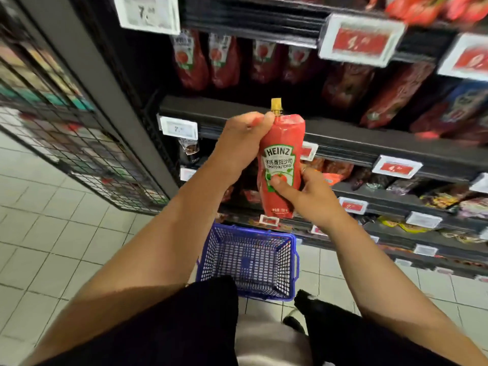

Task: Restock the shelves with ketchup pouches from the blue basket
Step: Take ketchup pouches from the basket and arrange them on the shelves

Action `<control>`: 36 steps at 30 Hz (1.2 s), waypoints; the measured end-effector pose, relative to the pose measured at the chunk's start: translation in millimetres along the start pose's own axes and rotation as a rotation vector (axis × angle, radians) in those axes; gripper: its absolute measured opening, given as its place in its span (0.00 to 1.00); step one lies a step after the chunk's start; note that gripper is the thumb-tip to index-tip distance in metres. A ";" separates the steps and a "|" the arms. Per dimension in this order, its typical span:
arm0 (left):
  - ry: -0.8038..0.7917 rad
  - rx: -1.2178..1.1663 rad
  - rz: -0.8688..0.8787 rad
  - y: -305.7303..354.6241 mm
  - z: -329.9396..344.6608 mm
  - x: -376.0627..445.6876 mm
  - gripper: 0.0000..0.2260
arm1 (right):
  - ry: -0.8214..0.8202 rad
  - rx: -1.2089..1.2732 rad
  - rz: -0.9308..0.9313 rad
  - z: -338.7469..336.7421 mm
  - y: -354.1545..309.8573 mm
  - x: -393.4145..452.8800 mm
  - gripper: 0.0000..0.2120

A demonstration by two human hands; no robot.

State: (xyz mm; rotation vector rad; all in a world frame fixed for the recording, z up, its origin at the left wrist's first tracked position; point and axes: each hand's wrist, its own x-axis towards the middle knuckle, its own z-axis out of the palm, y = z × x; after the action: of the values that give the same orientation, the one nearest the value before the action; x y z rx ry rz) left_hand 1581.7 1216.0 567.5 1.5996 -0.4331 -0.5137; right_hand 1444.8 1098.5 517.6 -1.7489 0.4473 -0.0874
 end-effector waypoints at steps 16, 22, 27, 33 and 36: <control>0.215 0.553 0.087 3.1 4.0 98.3 0.12 | 0.255 -0.166 -0.107 -20.3 -70.9 169.0 0.16; 0.218 0.648 0.291 -7.9 -3.8 130.0 0.27 | 0.308 -0.354 -0.135 -17.5 -69.2 202.8 0.26; 0.295 0.798 0.388 -15.4 -8.6 135.3 0.27 | 0.419 -0.452 -0.115 -15.6 -62.9 213.9 0.27; 0.770 0.714 0.153 -31.9 -56.2 117.7 0.39 | 0.504 -0.562 -0.081 -12.4 -59.8 220.4 0.36; 0.769 0.555 0.130 -30.9 -72.1 123.7 0.41 | 0.531 -0.540 -0.089 -5.6 -63.7 223.5 0.35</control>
State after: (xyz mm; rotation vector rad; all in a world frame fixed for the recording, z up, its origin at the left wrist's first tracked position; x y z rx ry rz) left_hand 1723.8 1209.0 532.3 2.1277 -0.0831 0.3704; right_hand 1664.9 1026.9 538.9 -2.2776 0.8338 -0.5458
